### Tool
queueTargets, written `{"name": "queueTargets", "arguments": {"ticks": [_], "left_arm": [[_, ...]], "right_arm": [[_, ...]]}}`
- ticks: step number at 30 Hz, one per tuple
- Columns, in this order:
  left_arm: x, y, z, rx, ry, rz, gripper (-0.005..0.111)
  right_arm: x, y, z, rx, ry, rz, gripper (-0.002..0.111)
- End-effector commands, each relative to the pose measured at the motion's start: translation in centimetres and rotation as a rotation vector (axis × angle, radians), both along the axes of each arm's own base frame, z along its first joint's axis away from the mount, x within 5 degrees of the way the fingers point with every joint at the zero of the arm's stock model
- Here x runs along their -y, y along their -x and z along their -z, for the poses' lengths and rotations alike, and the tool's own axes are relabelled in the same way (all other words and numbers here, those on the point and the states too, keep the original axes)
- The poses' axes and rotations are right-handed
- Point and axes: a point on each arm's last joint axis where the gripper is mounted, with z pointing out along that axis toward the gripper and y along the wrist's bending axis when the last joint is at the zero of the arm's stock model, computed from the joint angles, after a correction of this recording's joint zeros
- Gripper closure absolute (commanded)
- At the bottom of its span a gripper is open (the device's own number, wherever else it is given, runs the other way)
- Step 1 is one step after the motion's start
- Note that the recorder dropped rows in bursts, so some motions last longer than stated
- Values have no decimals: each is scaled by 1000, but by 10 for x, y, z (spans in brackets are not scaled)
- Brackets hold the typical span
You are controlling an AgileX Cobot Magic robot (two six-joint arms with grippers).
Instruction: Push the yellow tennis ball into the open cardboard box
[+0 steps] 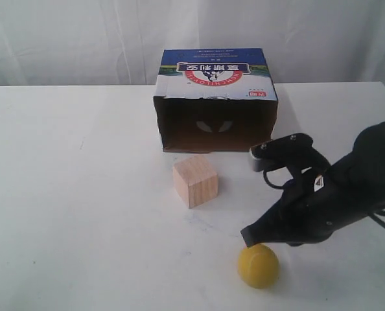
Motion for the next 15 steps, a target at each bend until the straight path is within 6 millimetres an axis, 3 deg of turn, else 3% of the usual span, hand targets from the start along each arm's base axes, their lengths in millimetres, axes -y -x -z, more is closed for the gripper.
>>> {"name": "queueTargets", "arguments": {"ticks": [1,4,9,15], "left_arm": [[0,1,3,-15,-9,5,107],[0,1,3,-15,-9,5,107],[0,1,3,-15,-9,5,107],[0,1,3,-15,-9,5,107]], "right_arm": [[5,-1,-25,35,0,-20,108],[4,8,-26,-13,0,-35,108],[5,15,-11,-63,25,-43,108],[3,6,10,-71,56,-38,108]]}}
